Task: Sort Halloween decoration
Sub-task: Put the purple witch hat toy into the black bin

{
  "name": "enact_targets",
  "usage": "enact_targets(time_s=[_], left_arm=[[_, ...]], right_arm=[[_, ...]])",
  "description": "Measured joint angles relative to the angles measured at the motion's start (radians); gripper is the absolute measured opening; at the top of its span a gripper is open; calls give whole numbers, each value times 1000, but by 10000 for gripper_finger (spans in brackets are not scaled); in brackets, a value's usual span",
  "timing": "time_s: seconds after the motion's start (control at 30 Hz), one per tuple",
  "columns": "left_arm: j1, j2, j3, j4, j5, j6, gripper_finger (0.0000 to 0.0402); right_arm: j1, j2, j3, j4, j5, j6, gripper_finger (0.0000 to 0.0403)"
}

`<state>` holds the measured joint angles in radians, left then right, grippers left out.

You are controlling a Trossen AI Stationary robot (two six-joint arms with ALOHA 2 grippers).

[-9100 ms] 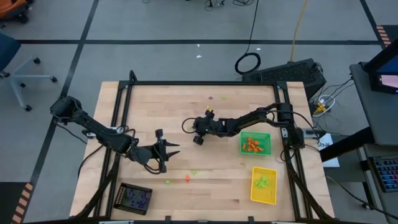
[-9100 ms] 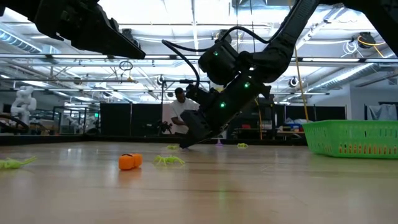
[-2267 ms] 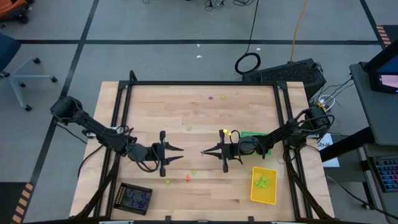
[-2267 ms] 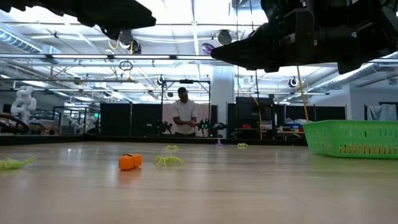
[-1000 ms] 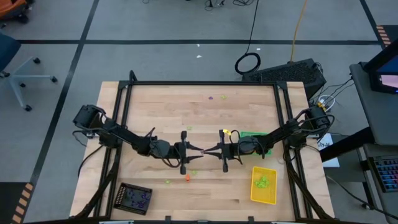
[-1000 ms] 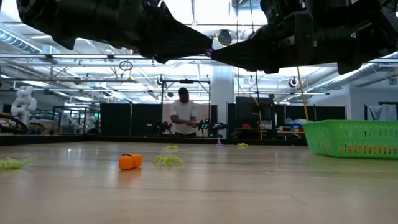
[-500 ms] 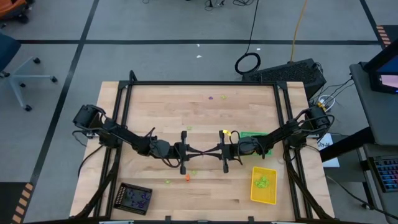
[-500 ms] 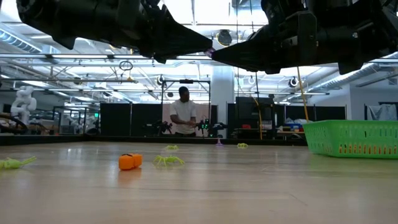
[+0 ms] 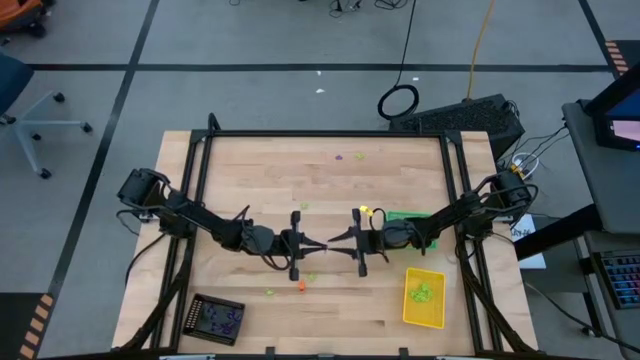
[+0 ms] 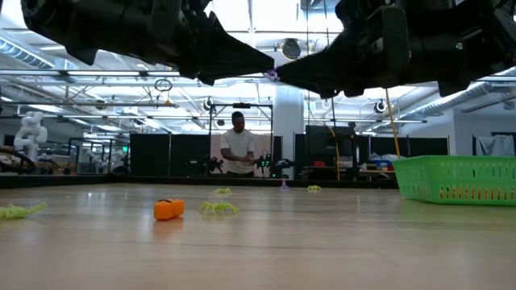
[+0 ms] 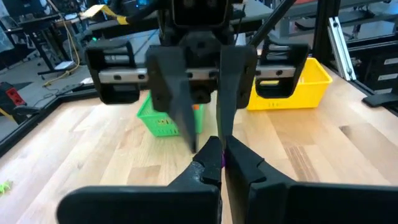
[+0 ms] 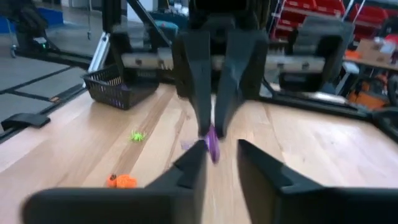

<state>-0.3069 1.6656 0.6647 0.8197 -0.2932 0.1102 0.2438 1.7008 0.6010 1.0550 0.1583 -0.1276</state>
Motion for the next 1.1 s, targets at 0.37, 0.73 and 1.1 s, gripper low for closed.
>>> enact_targets(time_s=[0.37, 0.73, 1.1], left_arm=[[-17, -62, 0, -84, 6, -67, 0], [-245, -335, 16, -611, -149, -356, 0], [-597, -360, 255, -1327, -224, -861, 0]], right_arm=[[0, 0, 0, -102, 28, 31, 193], [0, 0, 0, -182, 24, 65, 197], [1, 0, 0, -185, 21, 140, 197]])
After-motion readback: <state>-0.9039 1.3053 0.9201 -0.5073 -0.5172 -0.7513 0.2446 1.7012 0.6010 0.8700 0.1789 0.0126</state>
